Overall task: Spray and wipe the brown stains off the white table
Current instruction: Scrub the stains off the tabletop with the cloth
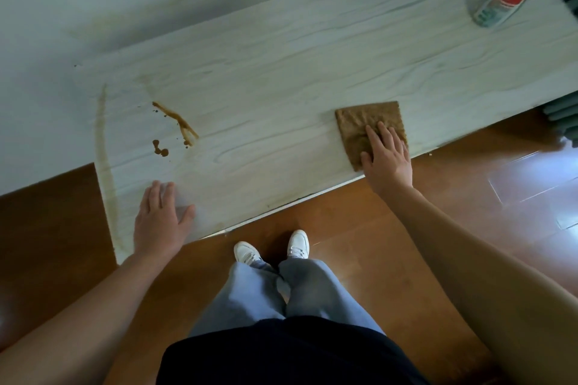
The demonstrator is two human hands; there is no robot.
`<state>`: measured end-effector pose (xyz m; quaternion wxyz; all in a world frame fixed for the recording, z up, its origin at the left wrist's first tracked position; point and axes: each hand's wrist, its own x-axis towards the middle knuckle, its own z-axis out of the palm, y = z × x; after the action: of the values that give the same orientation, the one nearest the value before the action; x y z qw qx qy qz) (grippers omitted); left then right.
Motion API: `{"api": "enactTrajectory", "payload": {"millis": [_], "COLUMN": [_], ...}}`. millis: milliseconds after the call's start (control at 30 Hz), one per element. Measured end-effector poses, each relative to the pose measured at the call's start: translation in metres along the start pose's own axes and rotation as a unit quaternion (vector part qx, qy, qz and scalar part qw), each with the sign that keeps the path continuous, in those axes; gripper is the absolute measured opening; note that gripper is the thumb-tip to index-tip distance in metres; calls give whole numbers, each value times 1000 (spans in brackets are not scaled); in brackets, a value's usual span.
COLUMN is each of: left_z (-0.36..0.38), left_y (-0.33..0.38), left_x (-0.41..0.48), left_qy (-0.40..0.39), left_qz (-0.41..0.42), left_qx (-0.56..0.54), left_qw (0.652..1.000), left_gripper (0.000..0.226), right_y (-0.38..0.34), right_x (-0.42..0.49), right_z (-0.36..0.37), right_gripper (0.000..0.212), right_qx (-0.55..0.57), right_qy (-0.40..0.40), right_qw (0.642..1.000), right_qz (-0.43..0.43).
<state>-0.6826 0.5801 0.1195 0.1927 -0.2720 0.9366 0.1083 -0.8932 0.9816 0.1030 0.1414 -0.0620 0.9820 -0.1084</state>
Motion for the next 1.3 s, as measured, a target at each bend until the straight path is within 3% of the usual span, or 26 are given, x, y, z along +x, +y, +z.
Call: {"api": "enactTrajectory", "payload": {"millis": [367,767,1033,1300], "left_z": [-4,0,-3,-25], "left_y": [9,-12,-59,-117], "left_x": [-2,-4,1,32], "left_qy": [-27,5,10,0], "left_qz": [-23,48,192,372], "left_qx": [17,31,60,119], "left_qw": [999,998,980,921], "left_gripper": [76,76,70,58], "right_y": [5,-56,-168,-325], "right_x": [2,-45,-115,-188], "right_z": [0,28,74,122], "right_gripper": [58,60,62,64], "right_qx": [33,61,103,132], "right_qy": [12,20,25,12], "right_qw": [999,998,993,991], "right_qz": [15,23,44,35]}}
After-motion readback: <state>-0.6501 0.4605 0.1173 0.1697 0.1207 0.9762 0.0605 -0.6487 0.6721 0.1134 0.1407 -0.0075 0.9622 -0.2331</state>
